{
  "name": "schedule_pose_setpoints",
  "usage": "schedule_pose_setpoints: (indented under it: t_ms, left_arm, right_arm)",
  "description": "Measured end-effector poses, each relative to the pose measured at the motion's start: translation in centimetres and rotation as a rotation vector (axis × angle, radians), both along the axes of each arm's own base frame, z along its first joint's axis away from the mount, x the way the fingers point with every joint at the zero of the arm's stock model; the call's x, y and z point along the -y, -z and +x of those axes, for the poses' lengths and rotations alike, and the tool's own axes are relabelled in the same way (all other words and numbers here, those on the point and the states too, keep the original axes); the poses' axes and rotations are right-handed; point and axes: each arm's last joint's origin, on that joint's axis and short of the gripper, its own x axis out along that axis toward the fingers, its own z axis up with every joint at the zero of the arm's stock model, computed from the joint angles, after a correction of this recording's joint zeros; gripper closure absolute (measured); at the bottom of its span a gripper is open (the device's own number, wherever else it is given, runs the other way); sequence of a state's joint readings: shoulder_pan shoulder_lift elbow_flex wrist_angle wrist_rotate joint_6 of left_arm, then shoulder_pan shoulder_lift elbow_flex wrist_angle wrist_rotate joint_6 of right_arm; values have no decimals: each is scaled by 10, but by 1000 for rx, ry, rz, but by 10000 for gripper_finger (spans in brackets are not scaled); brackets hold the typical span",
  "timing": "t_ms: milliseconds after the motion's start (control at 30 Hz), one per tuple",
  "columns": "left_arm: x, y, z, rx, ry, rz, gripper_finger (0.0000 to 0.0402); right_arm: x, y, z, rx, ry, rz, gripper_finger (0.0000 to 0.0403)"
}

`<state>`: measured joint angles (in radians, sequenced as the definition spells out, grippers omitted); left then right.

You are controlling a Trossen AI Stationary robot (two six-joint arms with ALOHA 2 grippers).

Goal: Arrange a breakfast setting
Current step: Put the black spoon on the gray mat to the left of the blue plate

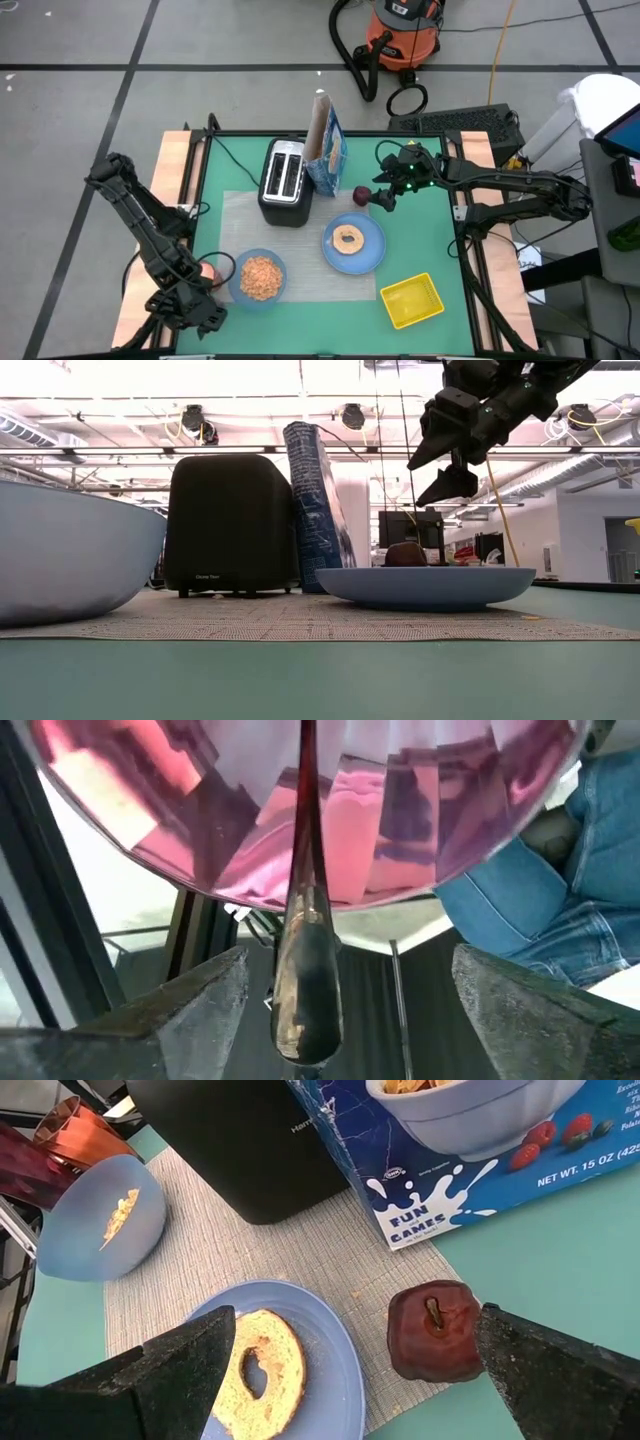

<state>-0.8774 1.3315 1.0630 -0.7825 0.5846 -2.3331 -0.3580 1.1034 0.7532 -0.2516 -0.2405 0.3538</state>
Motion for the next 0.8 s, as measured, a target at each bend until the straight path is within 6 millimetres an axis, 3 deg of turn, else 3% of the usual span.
schedule_pose_setpoints:
  t_ms: [333,800]
  left_arm:
    - [-2,1,-2,-6,15,20,140]
    - [-2,1,-2,-2,19,18,235]
  right_arm:
    - [0,0,0,0,0,0,5]
    - [0,0,0,0,0,0,5]
